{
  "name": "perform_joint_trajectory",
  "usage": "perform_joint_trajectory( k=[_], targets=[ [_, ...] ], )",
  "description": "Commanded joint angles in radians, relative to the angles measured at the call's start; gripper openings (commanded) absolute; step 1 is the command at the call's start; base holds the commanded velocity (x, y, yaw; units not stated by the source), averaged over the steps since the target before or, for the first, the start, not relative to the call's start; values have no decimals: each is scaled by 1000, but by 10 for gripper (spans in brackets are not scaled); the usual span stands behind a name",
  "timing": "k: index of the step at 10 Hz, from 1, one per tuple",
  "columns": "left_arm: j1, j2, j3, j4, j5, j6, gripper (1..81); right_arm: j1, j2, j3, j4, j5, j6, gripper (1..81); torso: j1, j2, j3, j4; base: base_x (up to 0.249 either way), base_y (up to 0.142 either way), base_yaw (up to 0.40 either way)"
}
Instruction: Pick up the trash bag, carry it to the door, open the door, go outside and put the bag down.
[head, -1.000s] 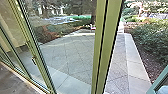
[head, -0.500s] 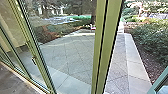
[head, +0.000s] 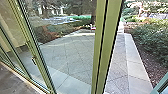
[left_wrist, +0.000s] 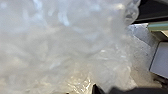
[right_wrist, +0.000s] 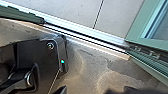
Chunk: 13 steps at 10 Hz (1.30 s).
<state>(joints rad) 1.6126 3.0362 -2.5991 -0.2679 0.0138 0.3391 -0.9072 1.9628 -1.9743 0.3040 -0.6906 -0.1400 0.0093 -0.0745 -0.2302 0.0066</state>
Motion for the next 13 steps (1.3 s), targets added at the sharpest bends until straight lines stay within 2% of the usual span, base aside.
perform_joint_trajectory(
  k=[1,2,4,5,6,7,10,12,13],
  targets=[
    [-10,7,14,4,83,6,10,-77,19,92,81,124,-55,811,0,0,0,0,0,0,0],
    [-12,7,13,4,83,6,10,-114,44,106,76,141,-55,811,0,0,0,0,0,0,0],
    [-13,6,10,4,81,6,10,-192,66,150,31,267,-38,811,0,0,0,0,0,0,0],
    [-12,6,10,4,81,6,10,-222,78,176,-79,310,0,811,0,0,0,0,0,0,0],
    [-12,7,10,4,80,6,10,-249,90,189,-137,328,78,811,0,0,0,0,0,0,0],
    [-12,7,10,4,78,6,10,-272,113,195,-137,361,86,811,0,0,0,0,0,0,0],
    [-15,0,7,-4,75,4,10,-358,249,182,-145,373,91,811,0,0,0,0,0,0,0],
    [-24,-3,7,-7,75,4,10,-388,334,114,-140,390,92,811,0,0,1,0,0,0,0],
    [-30,-5,7,-7,75,3,10,-401,381,76,-135,390,91,811,0,0,42,0,0,0,0]
  ],
)
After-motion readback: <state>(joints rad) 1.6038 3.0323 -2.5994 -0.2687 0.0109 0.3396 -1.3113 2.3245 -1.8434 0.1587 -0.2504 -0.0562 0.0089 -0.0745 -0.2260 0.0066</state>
